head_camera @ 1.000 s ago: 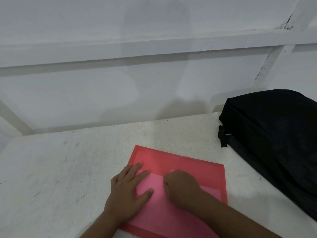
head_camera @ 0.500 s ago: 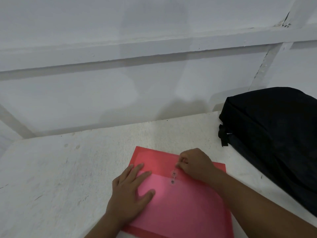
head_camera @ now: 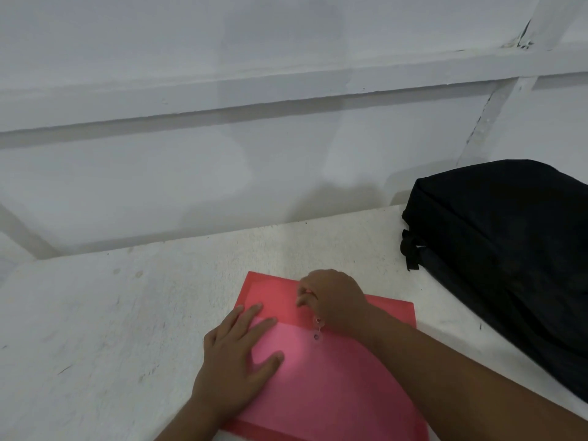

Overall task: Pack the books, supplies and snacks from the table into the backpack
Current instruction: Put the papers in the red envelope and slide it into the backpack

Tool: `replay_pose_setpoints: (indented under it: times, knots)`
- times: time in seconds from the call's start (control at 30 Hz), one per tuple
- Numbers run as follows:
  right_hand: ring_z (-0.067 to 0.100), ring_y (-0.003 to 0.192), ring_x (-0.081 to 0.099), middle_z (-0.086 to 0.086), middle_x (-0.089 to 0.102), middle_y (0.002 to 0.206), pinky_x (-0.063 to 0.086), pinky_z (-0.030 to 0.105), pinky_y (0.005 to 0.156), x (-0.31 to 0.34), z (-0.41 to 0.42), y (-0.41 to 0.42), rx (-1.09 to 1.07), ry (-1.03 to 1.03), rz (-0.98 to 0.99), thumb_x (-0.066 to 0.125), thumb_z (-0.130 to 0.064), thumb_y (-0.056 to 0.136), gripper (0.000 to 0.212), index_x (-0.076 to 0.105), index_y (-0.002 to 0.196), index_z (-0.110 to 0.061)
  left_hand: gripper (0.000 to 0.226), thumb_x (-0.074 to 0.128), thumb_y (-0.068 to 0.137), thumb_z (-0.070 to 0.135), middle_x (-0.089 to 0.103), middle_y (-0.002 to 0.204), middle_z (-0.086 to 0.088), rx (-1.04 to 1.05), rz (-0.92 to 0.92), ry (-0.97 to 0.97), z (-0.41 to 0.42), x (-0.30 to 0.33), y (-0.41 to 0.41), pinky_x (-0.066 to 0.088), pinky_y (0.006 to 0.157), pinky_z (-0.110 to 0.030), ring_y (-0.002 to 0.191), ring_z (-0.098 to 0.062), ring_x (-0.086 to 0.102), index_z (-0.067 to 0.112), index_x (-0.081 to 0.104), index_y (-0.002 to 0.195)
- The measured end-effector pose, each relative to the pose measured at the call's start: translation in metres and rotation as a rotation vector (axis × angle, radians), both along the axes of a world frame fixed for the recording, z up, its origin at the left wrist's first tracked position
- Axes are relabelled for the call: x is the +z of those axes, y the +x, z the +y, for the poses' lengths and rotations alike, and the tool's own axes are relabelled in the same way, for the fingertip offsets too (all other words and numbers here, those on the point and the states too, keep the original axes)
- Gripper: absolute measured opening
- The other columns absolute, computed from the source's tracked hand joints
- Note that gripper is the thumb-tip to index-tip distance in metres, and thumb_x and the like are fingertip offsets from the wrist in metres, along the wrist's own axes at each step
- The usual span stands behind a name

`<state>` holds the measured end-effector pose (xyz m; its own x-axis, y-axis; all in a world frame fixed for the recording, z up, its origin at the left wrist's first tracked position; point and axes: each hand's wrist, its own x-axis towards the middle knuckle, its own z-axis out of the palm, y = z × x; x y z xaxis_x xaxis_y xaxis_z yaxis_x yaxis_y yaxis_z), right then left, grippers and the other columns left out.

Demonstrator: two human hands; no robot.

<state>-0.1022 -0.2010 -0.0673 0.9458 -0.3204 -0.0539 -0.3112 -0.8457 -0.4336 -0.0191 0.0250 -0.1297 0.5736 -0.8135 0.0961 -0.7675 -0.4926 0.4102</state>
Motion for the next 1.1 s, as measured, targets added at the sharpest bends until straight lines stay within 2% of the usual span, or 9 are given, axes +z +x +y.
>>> replay_pose_setpoints:
  times: [0.1,0.23,0.4,0.5,0.63,0.83,0.97,1.03,1.1]
  knots:
    - [0.008,0.081,0.055,-0.008,0.069,0.093,0.045,0.029,0.072,-0.007,-0.002,0.012,0.012,-0.010,0.046,0.062,-0.032,0.092,0.016,0.075,0.088,-0.023,0.062,0.043,0.084,0.079,0.021,0.157,0.030,0.002,0.000,0.002,0.000,0.002,0.000,0.017,0.111,-0.034,0.150,-0.002,0.009,0.053,0.043,0.140]
    - [0.005,0.082,0.062,-0.012,0.071,0.088,0.052,0.030,0.079,-0.017,-0.020,-0.001,-0.081,0.029,0.053,0.066,-0.035,0.088,0.013,0.076,0.085,-0.027,0.062,0.042,0.084,0.079,0.019,0.158,0.030,0.000,0.001,0.009,0.000,0.003,0.000,0.014,0.112,-0.033,0.149,0.000,0.005,0.053,0.043,0.141]
    - [0.007,0.076,0.053,-0.014,0.055,0.077,0.046,0.027,0.074,-0.016,-0.024,-0.045,-0.102,-0.017,0.064,0.058,-0.039,0.095,0.021,0.069,0.087,-0.024,0.061,0.043,0.084,0.078,0.017,0.157,0.031,0.004,0.007,-0.010,0.000,0.000,0.001,0.015,0.113,-0.034,0.150,0.000,0.006,0.054,0.043,0.140]
    - [0.012,0.081,0.052,-0.008,0.058,0.087,0.044,0.029,0.076,-0.016,-0.006,-0.070,-0.027,-0.054,0.109,0.049,-0.040,0.100,0.025,0.063,0.093,-0.021,0.062,0.041,0.084,0.079,0.016,0.158,0.031,0.000,0.003,-0.006,0.000,-0.001,0.001,0.017,0.113,-0.036,0.150,-0.001,0.005,0.054,0.042,0.141]
    - [0.022,0.096,0.058,0.001,0.063,0.108,0.046,0.037,0.083,-0.017,0.028,-0.076,0.023,-0.045,0.189,0.042,-0.032,0.102,0.022,0.060,0.102,-0.019,0.063,0.040,0.083,0.080,0.016,0.158,0.031,-0.001,0.007,0.001,0.000,-0.001,0.001,0.017,0.115,-0.038,0.150,-0.001,0.006,0.055,0.040,0.141]
    - [0.030,0.103,0.060,0.007,0.062,0.115,0.044,0.037,0.081,-0.020,0.043,-0.048,0.062,-0.101,0.174,0.041,-0.029,0.102,0.023,0.060,0.107,-0.017,0.064,0.041,0.082,0.080,0.019,0.158,0.031,0.005,0.006,-0.006,0.000,-0.001,0.000,0.019,0.115,-0.038,0.150,-0.003,0.010,0.054,0.043,0.140]
    - [0.022,0.095,0.060,-0.001,0.067,0.101,0.040,0.031,0.075,-0.017,0.028,-0.027,0.006,-0.057,0.154,0.053,-0.029,0.095,0.016,0.067,0.095,-0.022,0.062,0.043,0.082,0.079,0.022,0.157,0.029,0.000,0.005,-0.006,-0.001,-0.001,0.000,0.020,0.113,-0.036,0.150,-0.004,0.013,0.054,0.044,0.139]
    - [0.013,0.083,0.056,-0.010,0.062,0.081,0.040,0.028,0.070,-0.016,0.019,-0.027,-0.035,-0.007,0.147,0.058,-0.026,0.091,0.014,0.068,0.082,-0.022,0.062,0.043,0.082,0.079,0.023,0.158,0.028,-0.001,0.005,-0.006,0.000,0.000,0.000,0.019,0.112,-0.036,0.150,-0.004,0.013,0.054,0.043,0.140]
    - [0.008,0.078,0.053,-0.013,0.057,0.076,0.045,0.029,0.071,-0.017,0.013,-0.035,-0.059,0.005,0.118,0.057,-0.025,0.090,0.015,0.068,0.080,-0.021,0.063,0.042,0.083,0.079,0.021,0.158,0.029,-0.002,0.011,-0.004,0.001,0.000,0.000,0.017,0.113,-0.035,0.150,-0.003,0.010,0.055,0.043,0.140]
